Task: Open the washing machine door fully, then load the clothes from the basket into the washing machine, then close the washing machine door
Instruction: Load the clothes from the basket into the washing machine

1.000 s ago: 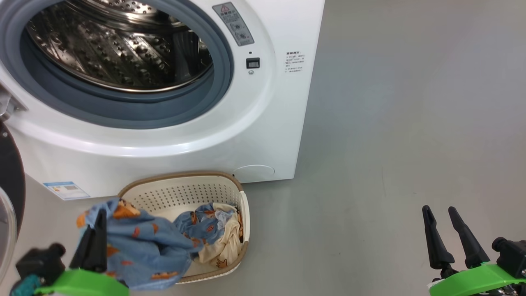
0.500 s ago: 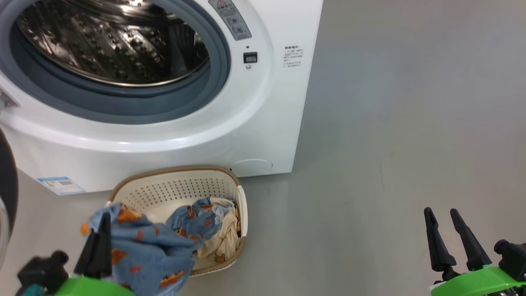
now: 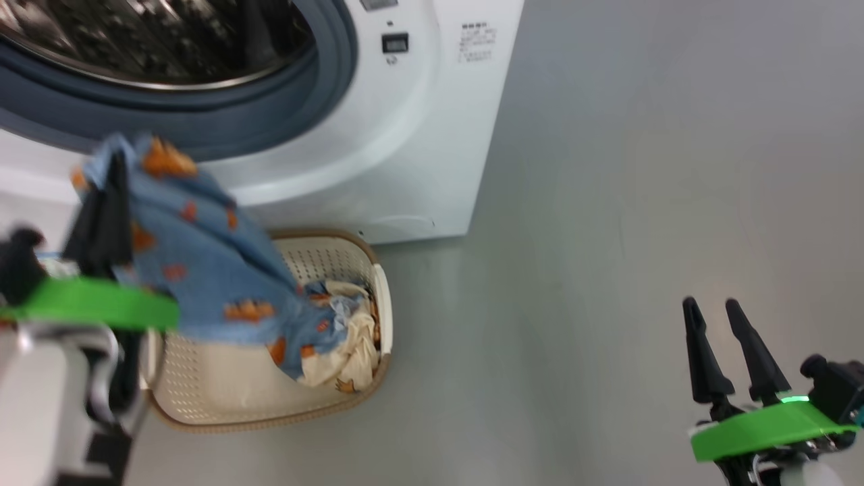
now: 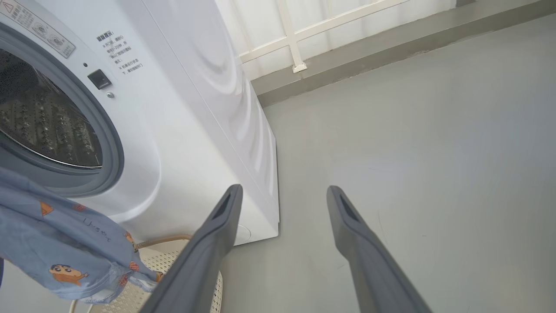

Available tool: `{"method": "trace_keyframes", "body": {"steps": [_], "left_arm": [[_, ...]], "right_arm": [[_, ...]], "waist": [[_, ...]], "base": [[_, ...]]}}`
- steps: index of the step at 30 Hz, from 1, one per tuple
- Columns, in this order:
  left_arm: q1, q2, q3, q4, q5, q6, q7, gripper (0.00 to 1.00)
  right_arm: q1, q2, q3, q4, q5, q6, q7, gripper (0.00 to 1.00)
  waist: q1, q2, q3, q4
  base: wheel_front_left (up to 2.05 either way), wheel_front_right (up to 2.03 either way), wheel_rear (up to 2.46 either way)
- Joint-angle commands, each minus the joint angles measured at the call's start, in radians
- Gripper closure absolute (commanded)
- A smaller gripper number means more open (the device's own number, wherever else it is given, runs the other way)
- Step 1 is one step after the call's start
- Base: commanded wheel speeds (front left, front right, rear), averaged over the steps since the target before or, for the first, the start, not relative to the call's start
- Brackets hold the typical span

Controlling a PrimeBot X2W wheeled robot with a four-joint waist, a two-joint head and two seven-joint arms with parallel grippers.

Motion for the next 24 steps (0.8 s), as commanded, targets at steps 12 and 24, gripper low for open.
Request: {"method": "trace_keyframes", "body": {"steps": [12, 24], "left_arm": [[-0.431, 0.116, -0.024, 0.307, -0.07, -0.001, -0.006, 1.0], [-0.689, 0.173, -0.158, 0.701, -0.175, -0.001, -0.002, 1.0]], "right_arm": [[-0.107, 0.04, 0.056, -0.037, 0.001, 0.002, -0.007, 0.0], [-0.147, 0.079, 0.087, -0.036, 0.008, 0.002, -0.007, 0.0]], "waist": [[0.0, -0.0001, 0.179, -0.102], [0.0, -0.0001, 0.236, -0.179]], "base": [[0.0, 0.0, 0.0], [0.0, 0.0, 0.0]]}}
